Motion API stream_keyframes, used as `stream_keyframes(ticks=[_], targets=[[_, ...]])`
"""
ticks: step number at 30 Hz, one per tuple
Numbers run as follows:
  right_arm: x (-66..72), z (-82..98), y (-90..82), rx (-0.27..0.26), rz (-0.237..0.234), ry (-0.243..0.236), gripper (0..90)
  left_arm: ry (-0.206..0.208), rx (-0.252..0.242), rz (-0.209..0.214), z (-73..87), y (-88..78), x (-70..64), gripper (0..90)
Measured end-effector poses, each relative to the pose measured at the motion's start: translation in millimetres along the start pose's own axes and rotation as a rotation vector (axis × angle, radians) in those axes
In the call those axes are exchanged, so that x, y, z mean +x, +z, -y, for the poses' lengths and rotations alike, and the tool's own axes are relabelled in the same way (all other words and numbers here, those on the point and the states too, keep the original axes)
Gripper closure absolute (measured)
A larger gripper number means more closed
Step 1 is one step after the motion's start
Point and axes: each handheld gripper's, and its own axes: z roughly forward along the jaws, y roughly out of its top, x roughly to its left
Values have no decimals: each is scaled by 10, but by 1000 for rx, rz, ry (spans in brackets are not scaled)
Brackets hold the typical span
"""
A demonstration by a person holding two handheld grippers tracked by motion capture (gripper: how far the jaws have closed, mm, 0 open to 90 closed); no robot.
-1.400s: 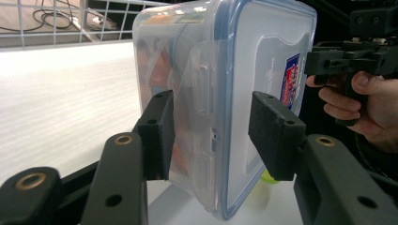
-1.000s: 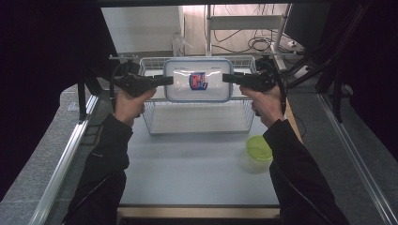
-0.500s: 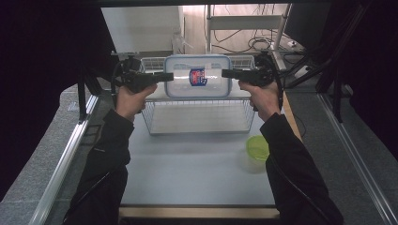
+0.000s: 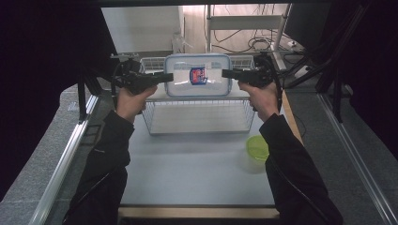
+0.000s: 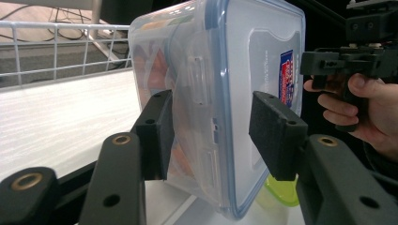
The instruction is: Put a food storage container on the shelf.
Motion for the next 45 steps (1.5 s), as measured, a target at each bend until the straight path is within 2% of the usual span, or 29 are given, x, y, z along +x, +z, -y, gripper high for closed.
stream_keyframes(ticks=[7,12,16,19,26,28,29,31,32,34,37,42,45], targets=[[-3,10,4,-1,3,2,475,0,-9,-5,6,16,5,492],[19,27,15,23,42,-32,456,14,6,-23,8,15,-19,478],[7,56,35,39,43,-32,467,25,17,-38,7,30,-22,449],[11,85,82,51,62,-44,461,-3,17,-30,12,60,24,424],[3,100,116,50,67,-34,458,-24,24,-17,-20,82,76,407],[0,108,116,49,67,-31,459,-9,32,-23,-28,85,76,397],[0,113,115,50,68,-29,458,0,35,-47,-26,88,55,382],[-7,121,108,49,63,-24,458,52,59,-84,-16,107,10,355],[-13,124,102,41,55,-14,453,55,63,-97,-10,124,-5,328],[-50,125,99,35,27,27,443,44,50,-91,-5,127,5,324],[-64,132,95,29,19,33,445,39,45,-78,0,128,29,330],[-67,133,96,27,18,37,442,83,36,-104,3,136,-11,311],[-71,136,102,21,19,44,435,86,28,-102,10,137,-8,306]])
